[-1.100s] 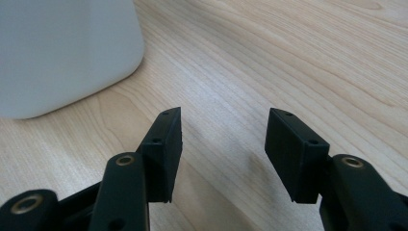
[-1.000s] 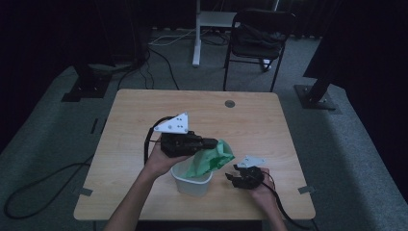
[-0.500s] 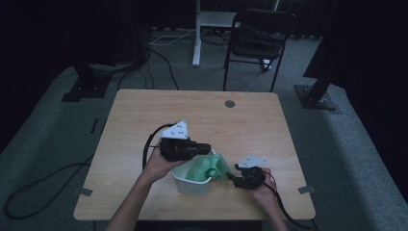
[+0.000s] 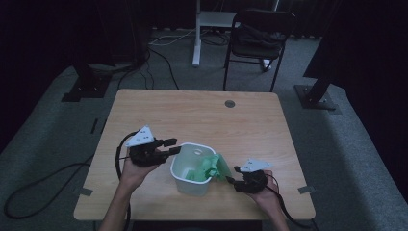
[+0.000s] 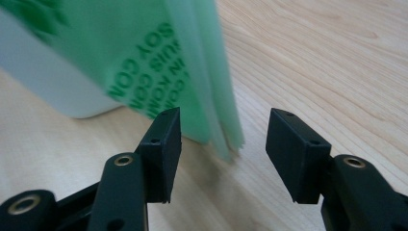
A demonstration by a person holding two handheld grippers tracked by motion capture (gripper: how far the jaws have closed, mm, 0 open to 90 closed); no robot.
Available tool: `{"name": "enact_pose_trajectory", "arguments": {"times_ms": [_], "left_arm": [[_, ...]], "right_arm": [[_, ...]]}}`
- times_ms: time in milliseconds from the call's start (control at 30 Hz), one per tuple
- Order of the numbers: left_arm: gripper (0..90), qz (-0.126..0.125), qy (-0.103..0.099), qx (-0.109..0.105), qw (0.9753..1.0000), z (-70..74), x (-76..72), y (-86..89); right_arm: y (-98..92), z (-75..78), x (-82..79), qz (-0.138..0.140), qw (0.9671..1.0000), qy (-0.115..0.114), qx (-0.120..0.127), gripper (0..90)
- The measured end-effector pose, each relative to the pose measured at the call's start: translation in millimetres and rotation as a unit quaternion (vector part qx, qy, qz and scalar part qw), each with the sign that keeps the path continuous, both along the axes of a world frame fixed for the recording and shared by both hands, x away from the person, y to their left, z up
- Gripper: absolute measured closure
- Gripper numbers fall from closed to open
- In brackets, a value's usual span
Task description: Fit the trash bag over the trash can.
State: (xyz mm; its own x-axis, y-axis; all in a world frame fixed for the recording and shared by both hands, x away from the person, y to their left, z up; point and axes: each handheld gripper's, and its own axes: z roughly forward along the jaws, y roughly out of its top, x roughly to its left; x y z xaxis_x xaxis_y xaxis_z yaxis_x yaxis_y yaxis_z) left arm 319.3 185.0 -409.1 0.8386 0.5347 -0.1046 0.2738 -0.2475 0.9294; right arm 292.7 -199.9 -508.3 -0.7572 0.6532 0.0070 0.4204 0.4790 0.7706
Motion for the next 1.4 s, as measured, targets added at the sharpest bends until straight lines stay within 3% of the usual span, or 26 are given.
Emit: {"name": "enact_pose_trajectory", "arguments": {"times_ms": [133, 333, 567, 667, 800, 1400], "left_arm": [[60.3, 0.028, 0.004, 0.004, 0.9996, -9.4, -6.1, 16.6], [59.4, 0.054, 0.021, 0.004, 0.9983, -28.4, -13.1, 29.9], [57.9, 0.044, 0.045, 0.031, 0.9976, -52.0, -22.5, 20.6], [57.7, 0.038, 0.054, 0.027, 0.9975, -59.8, -24.6, 16.5], [57.7, 0.031, 0.064, 0.022, 0.9972, -66.0, -23.2, 9.8], [58.6, 0.073, 0.075, 0.009, 0.9945, -70.5, -17.4, -1.5]], "right_arm": [[0.3, 5.8, -6.0, 0.017, 0.9996, 0.004, 0.022, 45.4], [13.8, 11.5, -11.1, 0.048, 0.9983, 0.002, 0.033, 44.8], [34.9, 16.0, -8.8, 0.063, 0.9973, -0.004, 0.036, 45.2], [42.5, 17.3, -7.0, 0.067, 0.9971, -0.005, 0.036, 45.2], [46.8, 18.9, -3.4, 0.065, 0.9972, -0.012, 0.035, 45.6], [47.1, 21.1, 34.4, 0.012, 0.9995, 0.004, 0.028, 49.0]]}}
